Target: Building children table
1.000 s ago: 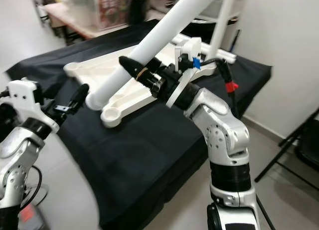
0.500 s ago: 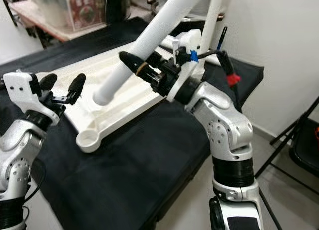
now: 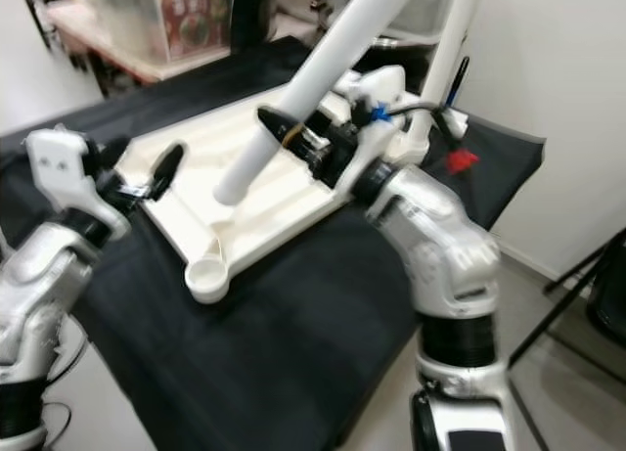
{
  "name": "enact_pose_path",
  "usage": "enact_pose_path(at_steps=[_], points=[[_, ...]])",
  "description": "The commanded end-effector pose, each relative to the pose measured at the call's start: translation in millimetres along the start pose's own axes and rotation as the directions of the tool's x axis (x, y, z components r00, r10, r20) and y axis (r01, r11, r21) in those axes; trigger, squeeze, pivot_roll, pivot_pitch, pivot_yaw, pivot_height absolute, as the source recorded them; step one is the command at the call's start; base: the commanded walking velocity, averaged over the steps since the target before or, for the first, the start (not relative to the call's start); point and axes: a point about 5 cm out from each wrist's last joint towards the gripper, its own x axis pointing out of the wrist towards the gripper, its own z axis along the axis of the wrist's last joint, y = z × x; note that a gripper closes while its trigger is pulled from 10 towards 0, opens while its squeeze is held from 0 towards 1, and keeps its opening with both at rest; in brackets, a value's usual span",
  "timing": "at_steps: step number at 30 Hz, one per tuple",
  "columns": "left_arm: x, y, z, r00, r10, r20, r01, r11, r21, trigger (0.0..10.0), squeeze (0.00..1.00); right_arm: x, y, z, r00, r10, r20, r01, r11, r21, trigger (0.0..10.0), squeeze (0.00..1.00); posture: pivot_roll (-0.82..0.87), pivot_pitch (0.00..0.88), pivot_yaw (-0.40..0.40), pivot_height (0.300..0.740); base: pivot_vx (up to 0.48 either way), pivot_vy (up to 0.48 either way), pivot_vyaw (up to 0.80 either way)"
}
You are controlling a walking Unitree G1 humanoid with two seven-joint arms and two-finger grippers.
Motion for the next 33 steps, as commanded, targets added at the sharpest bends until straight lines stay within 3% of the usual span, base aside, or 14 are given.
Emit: enact_pose_path(at_steps=[1, 8, 14, 16, 19, 25, 33], points=[[2.0, -4.9, -3, 0.999, -0.030, -0.014, 0.030, 1.000, 0.006, 10.0, 0.00, -2.7, -5.9, 1, 0.999, -0.034, 0.002, 0.034, 0.999, -0.004, 10.0, 0.00, -0.02, 0.077, -0.015, 0.740, 0.000, 0.480, 0.00], [8.2, -22.4, -4, 0.992, -0.123, -0.022, 0.123, 0.992, -0.016, 10.0, 0.00, -2.2, -11.8, 2, 0.997, -0.075, -0.010, 0.076, 0.997, 0.010, 10.0, 0.00, -0.03, 0.076, -0.012, 0.740, 0.000, 0.453, -0.34], [6.6, -34.4, -4, 0.977, -0.211, -0.028, 0.211, 0.977, 0.020, 10.0, 0.00, -2.1, -16.7, 5, 0.995, -0.093, -0.024, 0.094, 0.996, 0.010, 10.0, 0.00, -0.03, 0.076, -0.012, 0.740, 0.000, 0.000, -0.80], [2.1, -43.2, -5, 0.951, -0.305, -0.051, 0.307, 0.950, 0.046, 10.0, 0.00, 0.9, -20.1, 12, 0.996, -0.086, -0.038, 0.086, 0.996, -0.002, 10.0, 0.00, -0.03, 0.078, -0.016, 0.740, 0.000, 0.000, -0.80], [-2.0, -47.5, -8, 0.928, -0.363, -0.081, 0.368, 0.927, 0.067, 10.0, 0.00, 5.1, -20.0, 19, 0.997, -0.061, -0.050, 0.060, 0.998, -0.017, 10.0, 0.00, -0.03, 0.080, -0.021, 0.740, 0.000, 0.000, -0.80], [-4.9, -48.0, -12, 0.923, -0.370, -0.105, 0.380, 0.921, 0.087, 10.0, 0.00, 11.1, -20.3, 22, 0.995, -0.029, -0.090, 0.026, 0.999, -0.039, 10.0, 0.00, -0.02, 0.086, -0.029, 0.740, 0.000, 0.000, -0.80], [-8.8, -44.8, -18, 0.919, -0.362, -0.158, 0.382, 0.915, 0.126, 10.0, 0.00, 17.8, -21.4, 20, 0.987, -0.002, -0.160, 0.008, 0.999, 0.037, 10.0, 0.00, -0.03, 0.094, -0.028, 0.740, 0.000, 0.000, -0.20]])
